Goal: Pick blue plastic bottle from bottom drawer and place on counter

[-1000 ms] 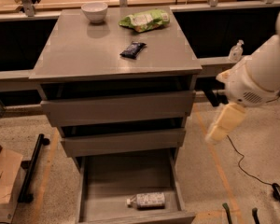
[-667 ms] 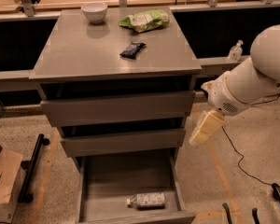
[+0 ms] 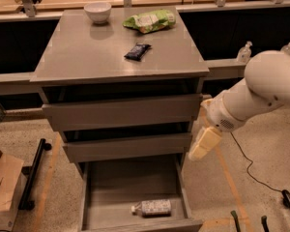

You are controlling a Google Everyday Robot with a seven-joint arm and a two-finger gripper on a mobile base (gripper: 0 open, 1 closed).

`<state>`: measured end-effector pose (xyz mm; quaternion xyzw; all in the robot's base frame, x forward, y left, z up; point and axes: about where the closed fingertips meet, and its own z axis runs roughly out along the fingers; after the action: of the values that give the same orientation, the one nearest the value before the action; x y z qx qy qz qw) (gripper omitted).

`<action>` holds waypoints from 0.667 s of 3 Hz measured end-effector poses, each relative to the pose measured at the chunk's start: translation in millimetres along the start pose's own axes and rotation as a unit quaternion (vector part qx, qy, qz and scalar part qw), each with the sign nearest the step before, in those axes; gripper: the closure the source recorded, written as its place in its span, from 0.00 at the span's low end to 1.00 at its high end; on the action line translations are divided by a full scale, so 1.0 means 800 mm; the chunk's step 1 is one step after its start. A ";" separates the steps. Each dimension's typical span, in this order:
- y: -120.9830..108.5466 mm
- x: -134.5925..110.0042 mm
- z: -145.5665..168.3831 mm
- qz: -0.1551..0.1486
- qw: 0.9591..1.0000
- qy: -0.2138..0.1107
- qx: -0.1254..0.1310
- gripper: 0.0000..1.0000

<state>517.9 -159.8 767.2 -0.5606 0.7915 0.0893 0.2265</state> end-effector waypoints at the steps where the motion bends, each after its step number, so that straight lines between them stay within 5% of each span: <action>1: 0.005 0.033 0.090 0.021 0.999 -0.006 -0.035 0.00; 2: 0.009 0.062 0.170 0.045 0.997 -0.008 -0.059 0.00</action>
Offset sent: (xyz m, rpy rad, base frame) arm 0.0265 0.0212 -0.2278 0.1094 0.1942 -0.0587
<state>533.0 -145.3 623.6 -0.5364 0.8071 0.1506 0.1955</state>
